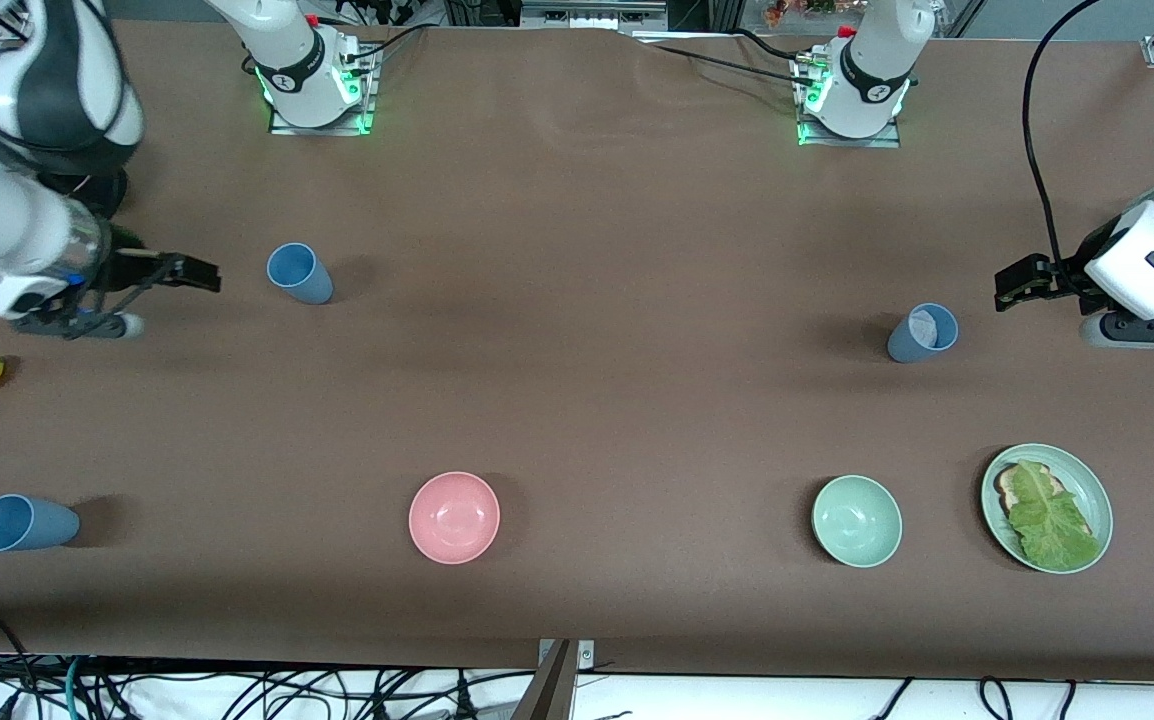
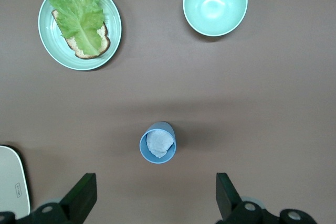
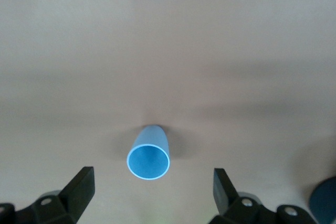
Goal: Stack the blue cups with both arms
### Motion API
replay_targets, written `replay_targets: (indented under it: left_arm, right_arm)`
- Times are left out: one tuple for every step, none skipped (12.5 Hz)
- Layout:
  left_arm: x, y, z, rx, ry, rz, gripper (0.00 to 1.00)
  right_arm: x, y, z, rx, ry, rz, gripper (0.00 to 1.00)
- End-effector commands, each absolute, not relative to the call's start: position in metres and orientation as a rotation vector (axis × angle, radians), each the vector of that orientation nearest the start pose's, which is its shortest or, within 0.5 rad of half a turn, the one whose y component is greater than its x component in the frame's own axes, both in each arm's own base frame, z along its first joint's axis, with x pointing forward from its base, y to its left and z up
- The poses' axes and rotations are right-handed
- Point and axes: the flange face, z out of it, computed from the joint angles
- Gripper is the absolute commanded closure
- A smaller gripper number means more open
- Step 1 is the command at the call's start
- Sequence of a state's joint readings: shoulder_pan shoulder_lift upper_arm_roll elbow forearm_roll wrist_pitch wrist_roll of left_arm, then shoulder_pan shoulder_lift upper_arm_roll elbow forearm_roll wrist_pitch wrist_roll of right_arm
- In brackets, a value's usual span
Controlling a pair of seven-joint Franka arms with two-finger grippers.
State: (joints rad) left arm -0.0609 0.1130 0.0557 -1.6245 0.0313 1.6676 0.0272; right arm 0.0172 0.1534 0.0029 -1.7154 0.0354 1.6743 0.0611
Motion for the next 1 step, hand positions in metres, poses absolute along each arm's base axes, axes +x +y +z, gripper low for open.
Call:
replay_targets:
  left_arm:
    - [0.5897, -0.0022, 0.5447, -3.114, 0.076, 0.106, 0.0]
  right_arm:
    - [0.6483, 0.0117, 0.487, -3.082, 0.053, 0.372, 0.0]
